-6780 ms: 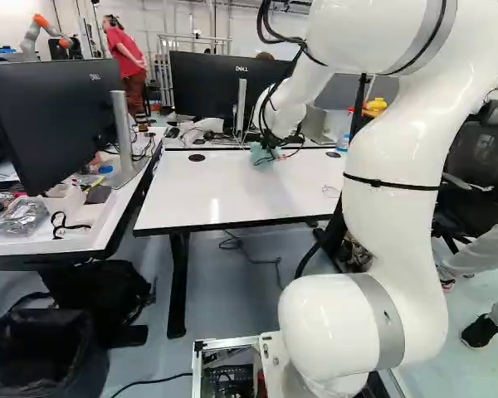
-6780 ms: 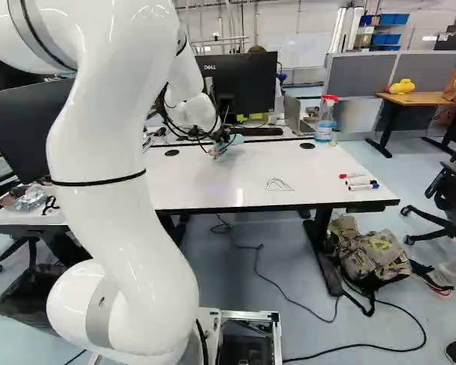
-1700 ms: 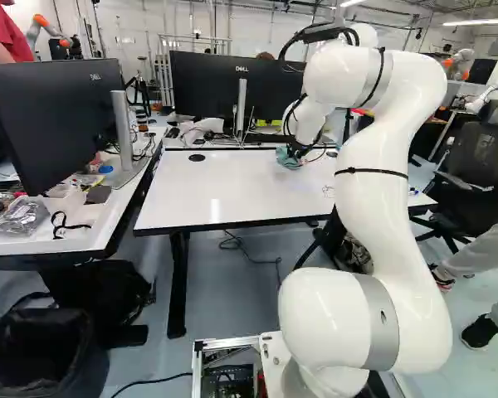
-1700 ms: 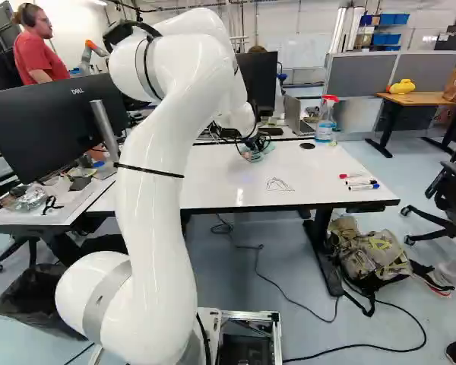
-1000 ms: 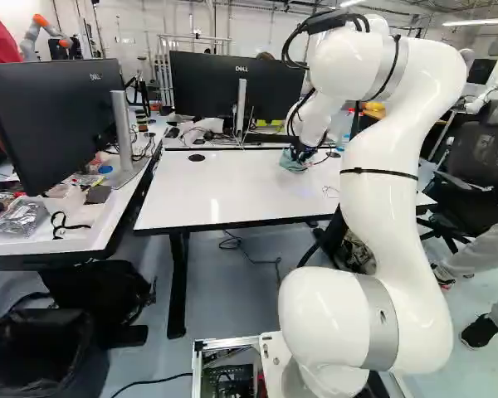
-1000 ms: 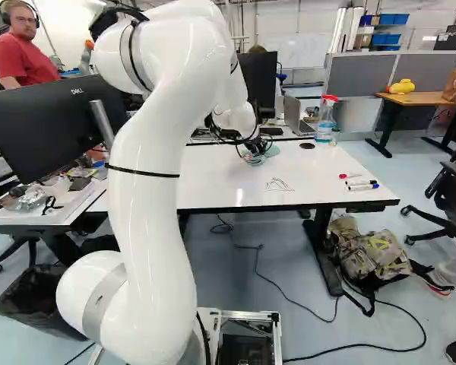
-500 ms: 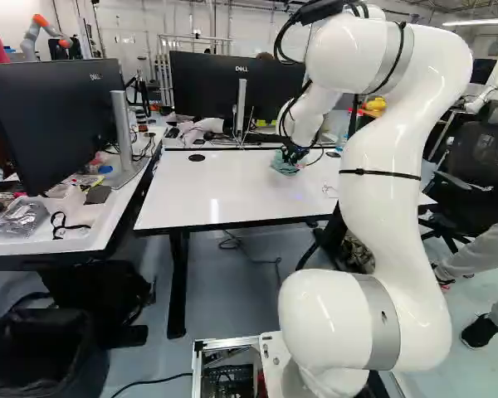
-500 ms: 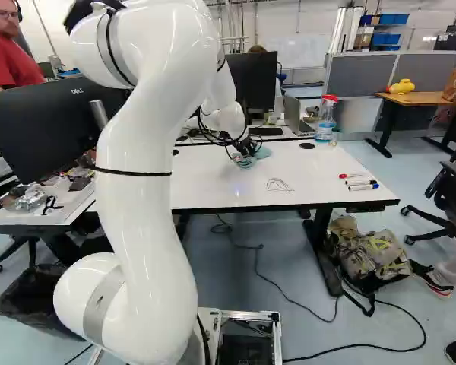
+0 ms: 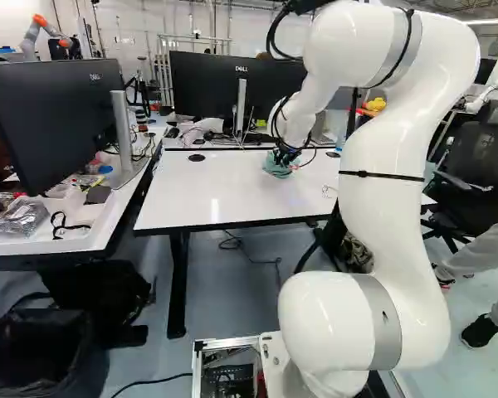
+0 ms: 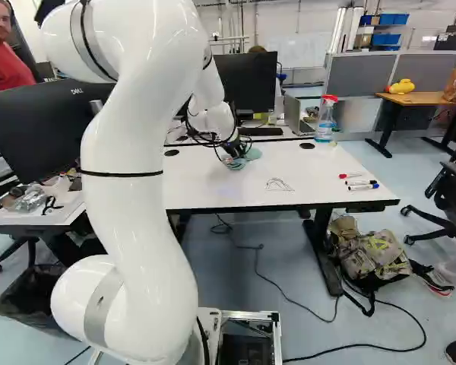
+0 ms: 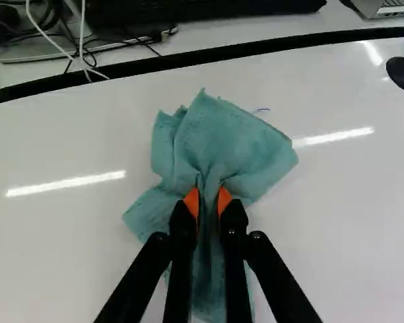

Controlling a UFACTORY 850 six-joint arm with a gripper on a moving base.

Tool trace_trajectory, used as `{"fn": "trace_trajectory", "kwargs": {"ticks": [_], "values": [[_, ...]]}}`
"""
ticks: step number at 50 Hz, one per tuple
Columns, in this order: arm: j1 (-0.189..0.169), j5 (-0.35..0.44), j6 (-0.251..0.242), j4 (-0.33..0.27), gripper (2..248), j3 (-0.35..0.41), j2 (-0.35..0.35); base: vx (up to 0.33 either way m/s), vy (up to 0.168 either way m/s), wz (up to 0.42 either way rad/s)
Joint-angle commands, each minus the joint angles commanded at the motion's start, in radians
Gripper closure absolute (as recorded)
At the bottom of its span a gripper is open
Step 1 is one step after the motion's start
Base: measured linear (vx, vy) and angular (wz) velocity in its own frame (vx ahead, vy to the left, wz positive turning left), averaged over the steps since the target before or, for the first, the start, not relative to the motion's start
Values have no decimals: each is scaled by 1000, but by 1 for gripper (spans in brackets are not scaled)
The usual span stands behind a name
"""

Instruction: Clean the table with the green towel

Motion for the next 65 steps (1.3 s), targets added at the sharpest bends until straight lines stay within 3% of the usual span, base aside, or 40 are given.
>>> {"fn": "trace_trajectory", "kwargs": {"ticks": [18,35,65], "values": [[50,0,0,0,199,32,24,0,0,0],[85,0,0,0,199,-32,-24,0,0,0],[58,0,0,0,199,-187,-139,0,0,0]]}}
